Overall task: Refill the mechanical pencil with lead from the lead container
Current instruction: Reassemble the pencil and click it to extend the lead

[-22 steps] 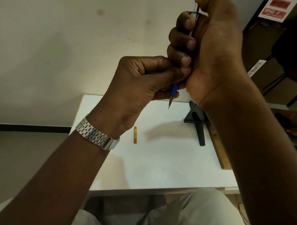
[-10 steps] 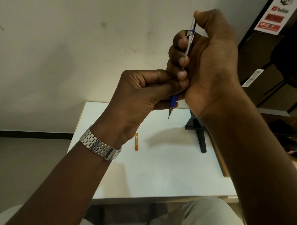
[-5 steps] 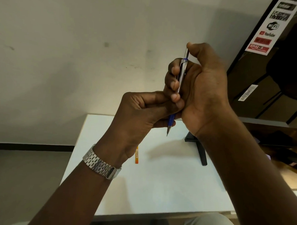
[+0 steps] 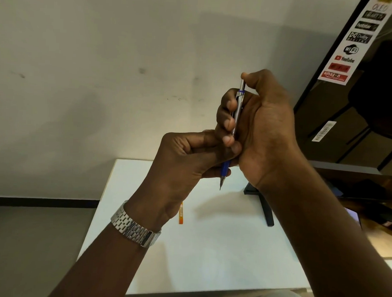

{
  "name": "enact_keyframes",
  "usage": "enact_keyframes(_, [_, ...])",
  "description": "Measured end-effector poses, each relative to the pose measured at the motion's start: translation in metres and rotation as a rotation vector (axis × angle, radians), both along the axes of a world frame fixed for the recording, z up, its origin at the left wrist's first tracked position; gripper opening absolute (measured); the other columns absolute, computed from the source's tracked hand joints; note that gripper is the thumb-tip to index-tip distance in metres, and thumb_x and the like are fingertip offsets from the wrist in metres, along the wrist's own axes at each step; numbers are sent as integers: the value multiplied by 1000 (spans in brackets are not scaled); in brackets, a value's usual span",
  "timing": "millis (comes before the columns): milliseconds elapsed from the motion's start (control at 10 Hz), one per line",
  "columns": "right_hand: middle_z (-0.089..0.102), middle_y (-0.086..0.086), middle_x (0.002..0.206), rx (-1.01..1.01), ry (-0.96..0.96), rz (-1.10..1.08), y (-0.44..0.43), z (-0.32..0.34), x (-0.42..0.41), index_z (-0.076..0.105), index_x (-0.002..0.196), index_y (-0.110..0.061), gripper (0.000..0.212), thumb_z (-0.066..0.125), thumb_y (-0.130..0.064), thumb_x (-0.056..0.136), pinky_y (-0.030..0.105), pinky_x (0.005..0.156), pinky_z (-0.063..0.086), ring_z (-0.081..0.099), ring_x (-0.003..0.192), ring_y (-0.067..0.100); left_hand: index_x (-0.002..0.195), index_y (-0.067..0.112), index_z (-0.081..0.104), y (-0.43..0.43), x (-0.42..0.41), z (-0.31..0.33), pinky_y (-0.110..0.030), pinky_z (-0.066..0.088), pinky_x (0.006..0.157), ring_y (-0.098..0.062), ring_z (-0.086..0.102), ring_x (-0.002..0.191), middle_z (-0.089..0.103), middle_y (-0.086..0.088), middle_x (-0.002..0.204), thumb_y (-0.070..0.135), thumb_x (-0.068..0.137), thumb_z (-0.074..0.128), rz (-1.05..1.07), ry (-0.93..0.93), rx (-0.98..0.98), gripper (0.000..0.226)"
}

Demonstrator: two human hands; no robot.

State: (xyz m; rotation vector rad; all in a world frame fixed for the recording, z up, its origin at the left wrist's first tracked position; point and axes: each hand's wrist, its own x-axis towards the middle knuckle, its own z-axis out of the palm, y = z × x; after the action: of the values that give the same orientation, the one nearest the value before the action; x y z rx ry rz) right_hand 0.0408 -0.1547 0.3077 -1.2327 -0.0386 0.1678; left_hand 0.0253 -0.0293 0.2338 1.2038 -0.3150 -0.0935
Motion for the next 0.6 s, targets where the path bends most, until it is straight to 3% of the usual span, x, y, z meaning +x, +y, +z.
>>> enact_keyframes(400, [46,0,49,9,8,-18,-1,-2,1,53,60,-14,56,36,-48,101,15,42,35,38,38,12,99,14,84,0,-1,0,-29,65,69,-23,83,80,84,1,85,17,75,79,10,14,9,24])
enact_keyframes(600, [58,4,57,60,10,-7,-2,-5,-2,66,73,-8,58,39,-52,100,22,45,46,51,46,17,97,18,86,0,-1,2,-29,65,69,-25,83,80,85,-6,89,24,71,82,13,48,-7,28])
